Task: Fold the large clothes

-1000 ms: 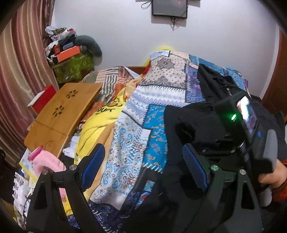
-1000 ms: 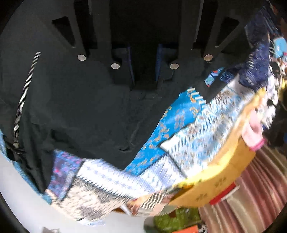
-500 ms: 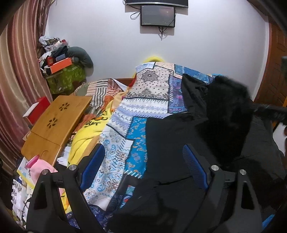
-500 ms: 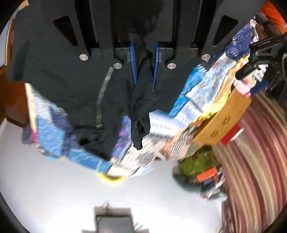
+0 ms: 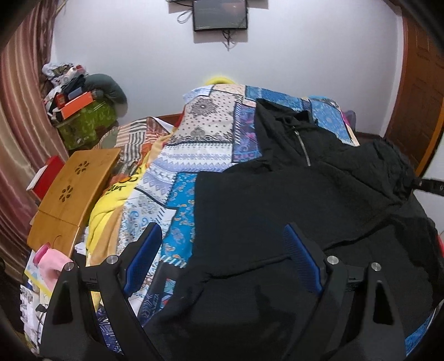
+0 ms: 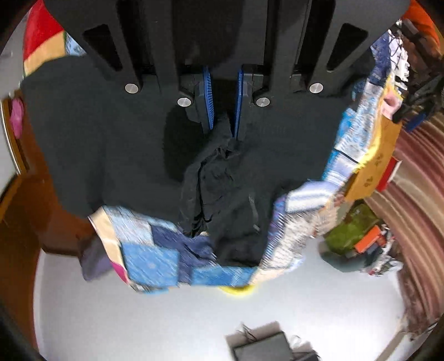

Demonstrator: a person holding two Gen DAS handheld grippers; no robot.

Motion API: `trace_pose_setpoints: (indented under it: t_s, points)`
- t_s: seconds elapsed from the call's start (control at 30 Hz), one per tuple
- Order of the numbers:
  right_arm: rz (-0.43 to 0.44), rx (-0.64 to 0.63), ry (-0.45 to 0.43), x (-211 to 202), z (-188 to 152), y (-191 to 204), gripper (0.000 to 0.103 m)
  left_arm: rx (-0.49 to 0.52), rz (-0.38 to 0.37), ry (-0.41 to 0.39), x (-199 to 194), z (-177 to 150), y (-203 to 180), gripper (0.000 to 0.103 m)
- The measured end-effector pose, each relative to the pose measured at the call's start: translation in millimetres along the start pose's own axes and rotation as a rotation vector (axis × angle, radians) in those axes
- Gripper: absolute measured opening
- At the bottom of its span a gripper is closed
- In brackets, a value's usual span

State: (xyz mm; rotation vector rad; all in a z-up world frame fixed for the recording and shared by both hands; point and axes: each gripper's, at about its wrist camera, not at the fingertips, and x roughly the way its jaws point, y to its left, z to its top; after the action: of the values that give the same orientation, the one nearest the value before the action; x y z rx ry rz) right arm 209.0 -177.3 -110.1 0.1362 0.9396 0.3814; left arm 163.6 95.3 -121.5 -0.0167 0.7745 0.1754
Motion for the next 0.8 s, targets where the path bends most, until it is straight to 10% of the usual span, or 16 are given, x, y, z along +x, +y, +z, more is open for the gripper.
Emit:
trace_pose_setpoints:
  t_s: [0.67, 0.8]
  points:
    - [-0.142, 0.074, -0.007, -41, -28, -65, 0.013, 0.101, -0.104, 0.035, 22, 11, -76, 0.089]
    - [-0.194, 0.092, -0.042, -57, -24, -77, 0.033, 0.105, -0.134, 0.013, 21, 25, -89, 0.089]
